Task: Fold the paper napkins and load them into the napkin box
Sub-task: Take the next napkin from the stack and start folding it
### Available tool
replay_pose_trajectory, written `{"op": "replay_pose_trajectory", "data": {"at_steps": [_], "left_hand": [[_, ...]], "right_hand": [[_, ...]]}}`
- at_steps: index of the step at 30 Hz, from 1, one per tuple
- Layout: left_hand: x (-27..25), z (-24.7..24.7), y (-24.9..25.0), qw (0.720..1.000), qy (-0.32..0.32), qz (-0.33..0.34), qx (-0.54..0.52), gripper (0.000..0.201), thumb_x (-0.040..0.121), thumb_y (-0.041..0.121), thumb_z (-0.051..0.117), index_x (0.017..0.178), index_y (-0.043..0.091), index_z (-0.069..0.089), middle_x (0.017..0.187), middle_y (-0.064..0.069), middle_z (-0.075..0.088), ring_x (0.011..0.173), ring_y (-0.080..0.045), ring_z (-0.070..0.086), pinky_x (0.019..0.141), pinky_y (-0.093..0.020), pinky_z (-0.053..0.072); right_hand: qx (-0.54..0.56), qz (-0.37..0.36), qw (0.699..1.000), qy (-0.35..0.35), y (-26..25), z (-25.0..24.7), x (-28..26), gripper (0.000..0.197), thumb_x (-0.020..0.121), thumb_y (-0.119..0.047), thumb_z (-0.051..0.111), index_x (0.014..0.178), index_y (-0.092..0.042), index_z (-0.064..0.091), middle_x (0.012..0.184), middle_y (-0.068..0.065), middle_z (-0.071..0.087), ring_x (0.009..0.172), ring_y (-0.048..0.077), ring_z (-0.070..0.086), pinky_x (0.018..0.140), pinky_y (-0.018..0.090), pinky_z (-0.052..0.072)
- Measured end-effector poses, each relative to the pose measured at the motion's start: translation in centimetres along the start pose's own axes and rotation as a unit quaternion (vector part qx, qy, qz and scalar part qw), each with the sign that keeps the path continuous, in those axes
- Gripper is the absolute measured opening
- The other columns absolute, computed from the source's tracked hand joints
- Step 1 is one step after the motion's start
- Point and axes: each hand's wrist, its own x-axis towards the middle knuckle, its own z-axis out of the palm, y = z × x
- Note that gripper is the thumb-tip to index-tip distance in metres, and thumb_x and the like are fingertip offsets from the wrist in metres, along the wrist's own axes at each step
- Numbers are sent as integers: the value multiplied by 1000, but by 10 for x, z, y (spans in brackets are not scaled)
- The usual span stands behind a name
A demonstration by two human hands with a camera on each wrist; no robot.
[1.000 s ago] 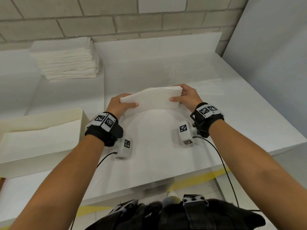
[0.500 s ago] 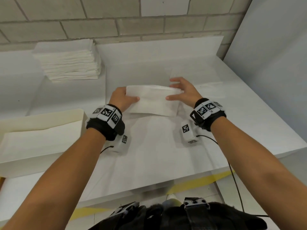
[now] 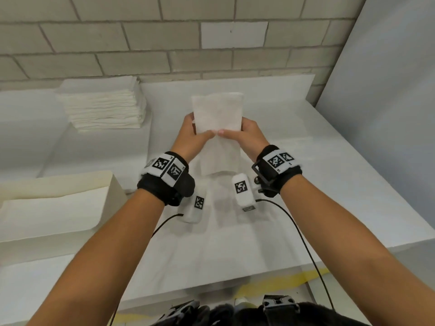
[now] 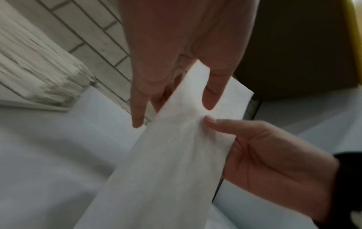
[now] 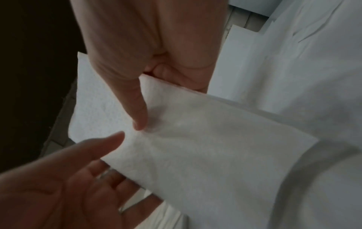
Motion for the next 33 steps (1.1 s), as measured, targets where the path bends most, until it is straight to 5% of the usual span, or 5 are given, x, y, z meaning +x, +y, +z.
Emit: {"op": "replay_pose_trajectory", "data": {"at_steps": [6, 16, 25, 27, 33], "left_hand": [[1, 16, -19, 999, 14, -44, 28, 38, 91, 3, 44, 128, 5, 37, 117, -6, 53, 108, -23, 55, 92, -35, 47], [-7, 22, -22, 997, 66, -31, 9, 38, 89, -4, 31, 125, 6, 41, 108, -3, 52, 103, -23, 53, 91, -34, 46], [-8, 15, -28, 998, 11, -55, 13, 43, 84, 4, 42, 127, 9, 45, 122, -7, 58, 111, -24, 56, 97, -42, 47], [-9, 11, -25, 999, 20, -49, -1, 35, 87, 1, 40, 120, 10, 49, 119, -6, 59, 108, -24, 57, 95, -40, 48], [-11, 13, -28, 999, 18, -38, -26, 27, 87, 0, 46, 112, 11, 53, 110, -6, 60, 108, -27, 58, 95, -40, 47]], "right_hand": [[-42, 29, 999, -12, 21, 1, -3, 47, 80, 8, 58, 123, -7, 49, 120, 14, 60, 110, 25, 58, 95, 37, 48], [-74, 28, 997, -18, 20, 8, -3, 36, 85, 8, 49, 118, -3, 53, 105, 11, 61, 84, 11, 56, 68, 13, 47], [-42, 49, 996, -62, 18, 9, -9, 46, 79, -9, 72, 122, -8, 56, 113, 4, 64, 100, 14, 62, 81, 18, 50], [9, 43, 997, -59, 15, 4, -6, 48, 76, -14, 76, 121, -9, 59, 116, 6, 66, 105, 18, 63, 88, 30, 52], [-38, 40, 997, -52, 17, 6, -3, 48, 73, -4, 77, 118, -5, 60, 118, 11, 64, 109, 21, 61, 93, 35, 51]]}}
